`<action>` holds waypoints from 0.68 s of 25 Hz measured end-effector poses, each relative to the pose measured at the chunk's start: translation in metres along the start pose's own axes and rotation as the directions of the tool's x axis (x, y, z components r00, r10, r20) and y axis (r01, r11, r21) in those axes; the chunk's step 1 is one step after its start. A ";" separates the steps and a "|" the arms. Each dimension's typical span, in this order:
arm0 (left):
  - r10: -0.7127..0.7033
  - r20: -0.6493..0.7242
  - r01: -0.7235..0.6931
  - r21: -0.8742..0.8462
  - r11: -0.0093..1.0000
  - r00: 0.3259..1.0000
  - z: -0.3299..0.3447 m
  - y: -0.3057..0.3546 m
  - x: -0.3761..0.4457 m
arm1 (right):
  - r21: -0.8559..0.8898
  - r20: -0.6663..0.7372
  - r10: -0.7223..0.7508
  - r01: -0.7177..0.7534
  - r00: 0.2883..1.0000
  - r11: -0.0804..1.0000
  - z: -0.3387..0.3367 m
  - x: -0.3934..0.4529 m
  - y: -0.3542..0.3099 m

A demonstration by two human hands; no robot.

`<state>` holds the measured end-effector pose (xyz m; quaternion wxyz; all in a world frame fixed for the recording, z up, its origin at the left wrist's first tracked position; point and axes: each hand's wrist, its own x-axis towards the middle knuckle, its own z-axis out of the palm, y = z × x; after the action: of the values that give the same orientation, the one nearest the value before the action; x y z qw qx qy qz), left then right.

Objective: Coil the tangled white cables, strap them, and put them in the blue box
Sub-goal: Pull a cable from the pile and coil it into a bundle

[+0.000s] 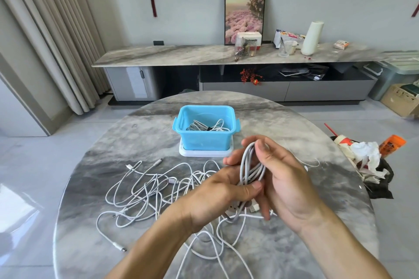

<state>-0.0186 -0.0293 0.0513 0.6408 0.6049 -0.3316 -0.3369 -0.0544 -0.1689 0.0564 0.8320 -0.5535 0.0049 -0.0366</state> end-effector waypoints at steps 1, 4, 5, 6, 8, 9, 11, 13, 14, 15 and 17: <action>0.001 -0.031 -0.002 -0.014 1.000 1.000 0.001 0.000 0.000 | -0.056 -0.027 -0.024 0.022 0.999 0.998 -0.001 0.001 0.002; 0.001 -0.087 -0.004 -0.035 0.999 0.996 0.002 -0.005 0.003 | -0.097 -0.084 -0.049 0.041 0.995 0.994 -0.004 0.003 0.005; -0.007 -0.069 0.002 -0.066 0.998 0.998 0.003 -0.006 0.004 | -0.080 -0.083 -0.053 0.046 0.995 0.996 -0.003 0.003 0.005; -0.019 -0.048 0.013 -0.124 0.992 0.999 0.004 -0.008 0.004 | -0.035 -0.082 -0.045 0.042 0.996 0.999 -0.001 0.002 0.005; -0.047 -0.017 0.041 -0.250 0.967 0.999 0.007 -0.008 0.004 | 0.151 -0.062 0.000 0.009 0.998 0.988 0.001 0.002 0.000; -0.067 -0.006 0.062 -0.291 0.955 0.998 0.009 -0.009 0.003 | 0.249 -0.023 0.019 -0.013 1.000 0.968 0.000 0.003 -0.001; -0.130 0.003 0.124 -0.326 0.937 0.992 0.011 -0.008 0.002 | 0.344 0.076 0.031 -0.056 0.997 0.937 -0.001 0.004 -0.003; -0.165 -0.006 0.154 -0.321 0.934 0.986 0.012 -0.008 0.002 | 0.317 0.089 0.012 -0.039 0.996 0.948 -0.002 0.006 0.000; -0.177 -0.020 0.162 -0.315 0.935 0.984 0.013 -0.007 0.002 | 0.301 0.054 0.011 -0.027 0.998 0.953 -0.001 0.008 0.001; -0.188 -0.036 0.168 -0.313 0.935 0.981 0.013 -0.006 0.002 | 0.300 0.012 0.019 -0.021 1.000 0.954 -0.001 0.009 0.002; -0.201 -0.056 0.173 -0.326 0.929 0.978 0.014 -0.005 0.003 | 0.304 -0.031 0.030 -0.019 0.999 0.952 -0.001 0.010 0.004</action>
<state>-0.0285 -0.0398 0.0472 0.7093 0.5362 -0.1850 -0.4186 -0.0442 -0.1694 0.0527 0.9074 -0.4181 0.0207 -0.0363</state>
